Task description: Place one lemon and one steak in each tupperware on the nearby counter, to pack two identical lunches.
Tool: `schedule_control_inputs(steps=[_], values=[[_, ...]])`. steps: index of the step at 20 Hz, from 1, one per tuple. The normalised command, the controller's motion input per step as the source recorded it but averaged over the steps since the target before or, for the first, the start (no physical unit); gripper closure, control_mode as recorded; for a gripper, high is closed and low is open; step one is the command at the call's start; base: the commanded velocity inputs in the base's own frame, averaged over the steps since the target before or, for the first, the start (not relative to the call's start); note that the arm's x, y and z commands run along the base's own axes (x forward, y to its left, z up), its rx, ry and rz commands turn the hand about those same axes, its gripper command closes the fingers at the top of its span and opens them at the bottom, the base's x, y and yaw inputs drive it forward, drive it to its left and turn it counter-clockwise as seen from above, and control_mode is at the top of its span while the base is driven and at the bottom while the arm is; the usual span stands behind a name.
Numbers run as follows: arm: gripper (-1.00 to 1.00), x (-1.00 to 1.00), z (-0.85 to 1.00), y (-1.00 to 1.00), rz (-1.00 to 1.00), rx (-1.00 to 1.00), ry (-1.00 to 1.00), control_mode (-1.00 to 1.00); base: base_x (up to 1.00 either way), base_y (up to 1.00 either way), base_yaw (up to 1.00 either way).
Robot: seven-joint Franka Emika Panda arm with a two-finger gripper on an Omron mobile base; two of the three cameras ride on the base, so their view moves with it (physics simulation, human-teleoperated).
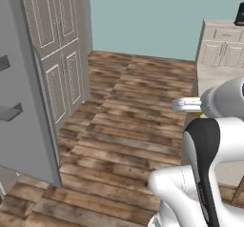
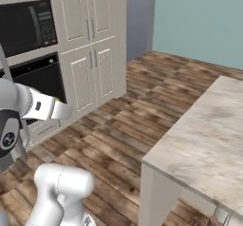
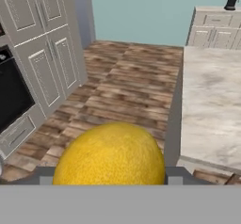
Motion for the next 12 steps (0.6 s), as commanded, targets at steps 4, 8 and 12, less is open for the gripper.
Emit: schedule_control_inputs(steps=[4, 8, 12], values=[[1.00, 0.00, 0.00, 0.00, 0.00, 0.00, 0.00, 1.00, 0.76, 0.00, -0.15], [1.00, 0.00, 0.00, 0.00, 0.00, 0.00, 0.00, 1.00, 0.73, 0.00, -0.17], [1.00, 0.00, 0.00, 0.00, 0.00, 0.00, 0.00, 1.00, 0.78, 0.08, -0.18]])
